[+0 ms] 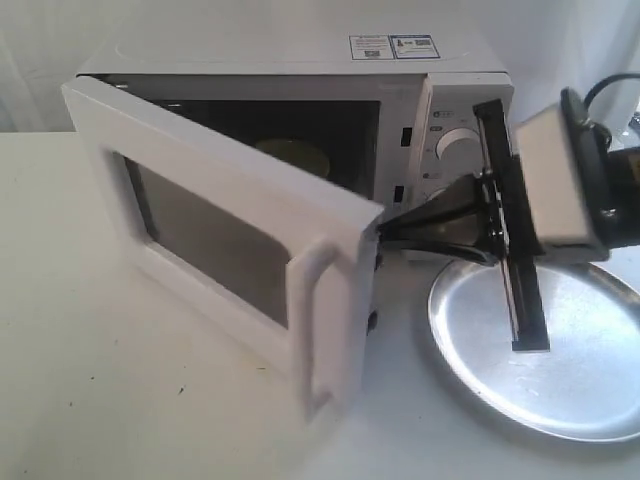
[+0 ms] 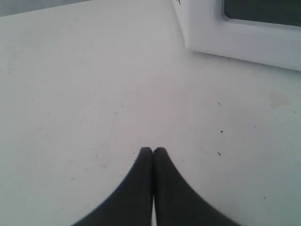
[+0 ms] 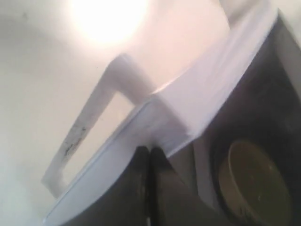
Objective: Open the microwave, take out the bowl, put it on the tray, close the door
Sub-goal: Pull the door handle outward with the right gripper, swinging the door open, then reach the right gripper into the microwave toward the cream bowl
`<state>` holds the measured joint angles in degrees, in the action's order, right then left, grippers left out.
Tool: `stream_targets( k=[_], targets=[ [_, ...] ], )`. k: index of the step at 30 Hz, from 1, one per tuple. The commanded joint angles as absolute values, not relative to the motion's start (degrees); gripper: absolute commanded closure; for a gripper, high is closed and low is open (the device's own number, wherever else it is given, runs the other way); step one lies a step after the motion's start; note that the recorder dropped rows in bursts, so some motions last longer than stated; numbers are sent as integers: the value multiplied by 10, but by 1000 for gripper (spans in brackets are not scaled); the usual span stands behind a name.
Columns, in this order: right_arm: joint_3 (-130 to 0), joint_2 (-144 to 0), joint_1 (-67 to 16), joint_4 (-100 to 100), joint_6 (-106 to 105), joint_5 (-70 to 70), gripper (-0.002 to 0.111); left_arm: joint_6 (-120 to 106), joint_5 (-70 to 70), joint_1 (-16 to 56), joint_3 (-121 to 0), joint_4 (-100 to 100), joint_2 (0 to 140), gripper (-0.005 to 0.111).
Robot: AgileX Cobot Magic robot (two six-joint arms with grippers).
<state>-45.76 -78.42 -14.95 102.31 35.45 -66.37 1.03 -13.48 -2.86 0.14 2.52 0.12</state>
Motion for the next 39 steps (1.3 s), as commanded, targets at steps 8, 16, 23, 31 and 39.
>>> stream_targets(
  k=[8, 16, 23, 31, 39],
  targets=[
    [-466, -618, -168, 946, 437, -700, 108, 12, -135, -26, 0, 22, 0, 107],
    [-466, -716, -214, 780, 432, -565, 108, 12, -135, -26, 0, 22, 0, 107],
    [-476, -898, -291, 576, 218, -571, 75, 12, -135, -26, 0, 22, 0, 107],
    [-647, -1177, -349, 468, 72, -492, 46, 12, -135, -26, 0, 22, 0, 107],
    [-822, -1256, -397, 461, 47, -158, 64, 12, -135, -26, 0, 22, 0, 107]
  ],
)
